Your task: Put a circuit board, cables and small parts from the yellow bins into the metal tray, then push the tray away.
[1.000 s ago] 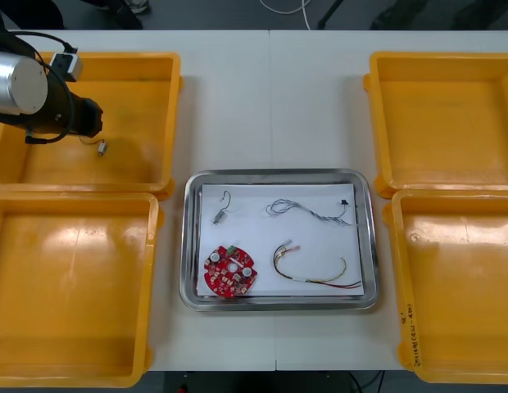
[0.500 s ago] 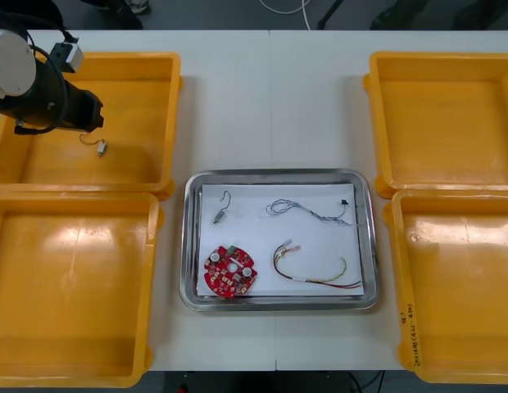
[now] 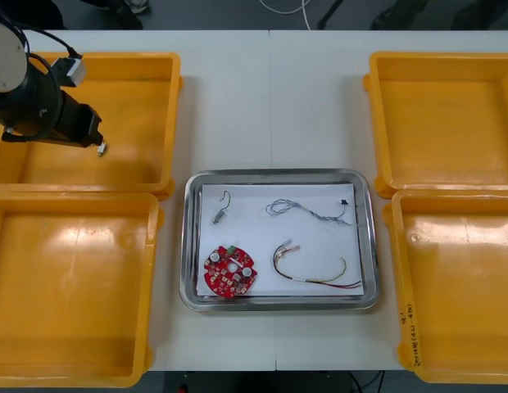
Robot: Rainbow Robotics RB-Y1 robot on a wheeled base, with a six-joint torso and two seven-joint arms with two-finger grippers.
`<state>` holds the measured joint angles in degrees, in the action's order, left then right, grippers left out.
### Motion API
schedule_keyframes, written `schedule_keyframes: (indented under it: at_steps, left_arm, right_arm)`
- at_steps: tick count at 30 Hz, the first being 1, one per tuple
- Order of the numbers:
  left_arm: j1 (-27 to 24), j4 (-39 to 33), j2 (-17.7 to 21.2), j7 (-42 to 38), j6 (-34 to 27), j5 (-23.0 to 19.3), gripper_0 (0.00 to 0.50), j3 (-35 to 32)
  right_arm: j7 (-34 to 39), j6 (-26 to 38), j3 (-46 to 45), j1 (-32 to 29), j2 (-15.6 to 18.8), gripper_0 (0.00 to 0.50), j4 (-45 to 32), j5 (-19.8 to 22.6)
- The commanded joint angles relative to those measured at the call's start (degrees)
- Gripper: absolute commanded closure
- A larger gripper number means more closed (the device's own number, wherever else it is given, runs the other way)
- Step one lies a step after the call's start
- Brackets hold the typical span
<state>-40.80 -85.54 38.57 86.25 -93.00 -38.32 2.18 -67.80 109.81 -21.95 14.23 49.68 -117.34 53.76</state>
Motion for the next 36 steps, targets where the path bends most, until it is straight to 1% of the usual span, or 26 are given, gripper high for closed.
schedule_keyframes:
  at_steps: [1,6,13,18,25,36]
  left_arm:
    - [1.3,-1.2,2.0,-0.5,0.5,-0.6,0.0,-1.5]
    - [1.4,0.2,2.0,-0.5,4.0,-0.5,0.0,0.2]
    - [1.4,4.9,1.9,0.4,11.4,-0.8,0.0,3.0]
    - [1.4,5.9,1.9,0.8,13.1,-0.9,0.0,4.3]
    - [1.4,8.3,1.9,0.8,18.1,-0.7,0.0,7.0]
    - [1.4,11.3,1.8,1.6,22.8,0.0,0.0,9.0]
  right_arm:
    - [-1.5,0.2,-1.9,-0.5,2.8,0.0,-0.1,0.6]
    - [-1.5,0.2,-1.9,-0.5,2.8,0.0,-0.1,0.8]
    - [-1.5,0.2,-1.9,-0.6,2.8,0.0,-0.1,0.8]
    - [-1.4,0.2,-1.8,-0.6,2.8,0.0,-0.1,0.8]
    - [-1.4,0.2,-1.8,-0.5,2.7,0.0,-0.1,0.6]
    - [-1.4,0.2,-1.8,-0.5,2.8,0.0,-0.1,0.7]
